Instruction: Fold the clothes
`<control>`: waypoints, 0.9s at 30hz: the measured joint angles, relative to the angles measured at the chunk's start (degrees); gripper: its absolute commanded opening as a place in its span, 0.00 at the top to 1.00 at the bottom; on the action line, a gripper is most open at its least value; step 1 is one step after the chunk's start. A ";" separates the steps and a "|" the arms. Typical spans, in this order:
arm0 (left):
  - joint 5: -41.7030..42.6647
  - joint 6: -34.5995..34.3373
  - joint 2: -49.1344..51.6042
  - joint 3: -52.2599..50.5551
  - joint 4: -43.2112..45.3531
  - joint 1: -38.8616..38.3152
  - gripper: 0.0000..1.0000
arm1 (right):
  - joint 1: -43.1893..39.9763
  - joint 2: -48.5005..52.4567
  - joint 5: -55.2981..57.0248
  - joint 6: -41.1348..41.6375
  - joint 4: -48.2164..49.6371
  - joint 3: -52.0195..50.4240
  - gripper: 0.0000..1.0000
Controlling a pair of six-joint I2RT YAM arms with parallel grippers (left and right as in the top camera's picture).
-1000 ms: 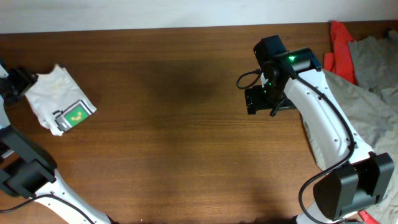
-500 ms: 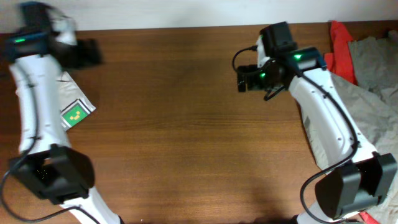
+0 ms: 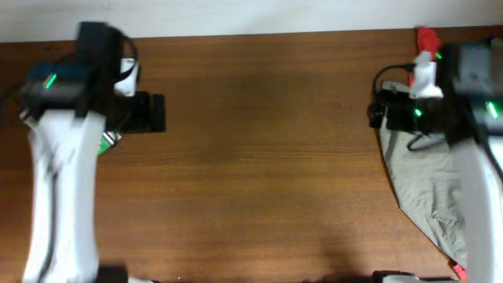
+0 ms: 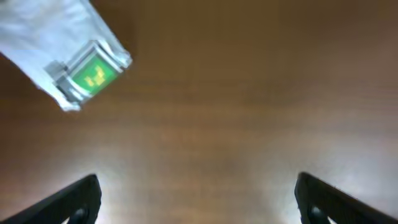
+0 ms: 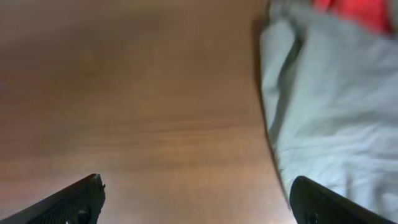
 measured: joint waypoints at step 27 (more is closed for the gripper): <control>-0.63 0.04 -66.03 -62.10 21.38 0.00 0.01 | 0.37 -48.22 3.06 -1.57 15.39 -38.75 0.01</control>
